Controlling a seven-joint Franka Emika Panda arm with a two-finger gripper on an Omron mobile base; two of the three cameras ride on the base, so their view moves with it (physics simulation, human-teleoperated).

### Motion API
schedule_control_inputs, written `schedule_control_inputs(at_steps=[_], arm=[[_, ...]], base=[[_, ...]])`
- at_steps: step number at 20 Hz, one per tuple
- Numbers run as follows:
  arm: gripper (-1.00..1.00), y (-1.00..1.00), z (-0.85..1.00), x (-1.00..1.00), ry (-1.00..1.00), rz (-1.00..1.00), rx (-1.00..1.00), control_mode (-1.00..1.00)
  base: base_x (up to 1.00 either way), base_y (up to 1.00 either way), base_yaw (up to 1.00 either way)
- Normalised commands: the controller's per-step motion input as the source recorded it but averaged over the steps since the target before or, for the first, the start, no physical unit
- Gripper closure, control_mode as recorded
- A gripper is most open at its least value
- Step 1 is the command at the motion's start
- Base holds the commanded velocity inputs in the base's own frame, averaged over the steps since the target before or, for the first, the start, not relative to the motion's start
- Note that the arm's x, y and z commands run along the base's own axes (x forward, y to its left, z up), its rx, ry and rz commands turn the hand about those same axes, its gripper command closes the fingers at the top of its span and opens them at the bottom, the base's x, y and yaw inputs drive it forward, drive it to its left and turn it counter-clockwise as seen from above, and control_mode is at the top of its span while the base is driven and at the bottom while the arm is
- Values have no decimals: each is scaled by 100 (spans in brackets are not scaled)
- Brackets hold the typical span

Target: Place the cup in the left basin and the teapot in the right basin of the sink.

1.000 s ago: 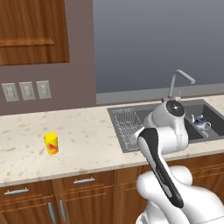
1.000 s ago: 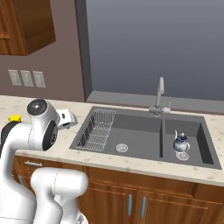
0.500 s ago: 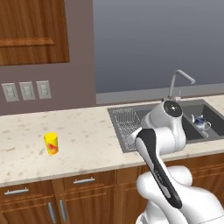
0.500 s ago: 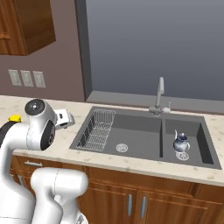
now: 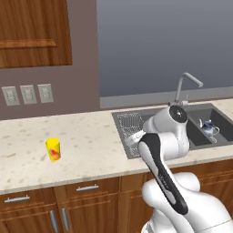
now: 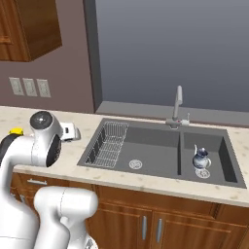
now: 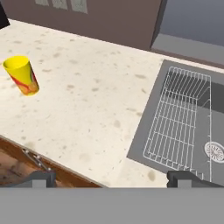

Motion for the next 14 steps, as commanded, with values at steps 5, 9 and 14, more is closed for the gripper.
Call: schedule_control_inputs(at_steps=[5, 9, 14], arm=[[-100, 34, 0, 34, 9, -9, 4, -100], [-100, 41, 0, 31, 14, -9, 1, -100], [-100, 40, 0, 13, 12, -4, 1, -100]], base=[[0, 0, 0], [0, 0, 0], [0, 0, 0]])
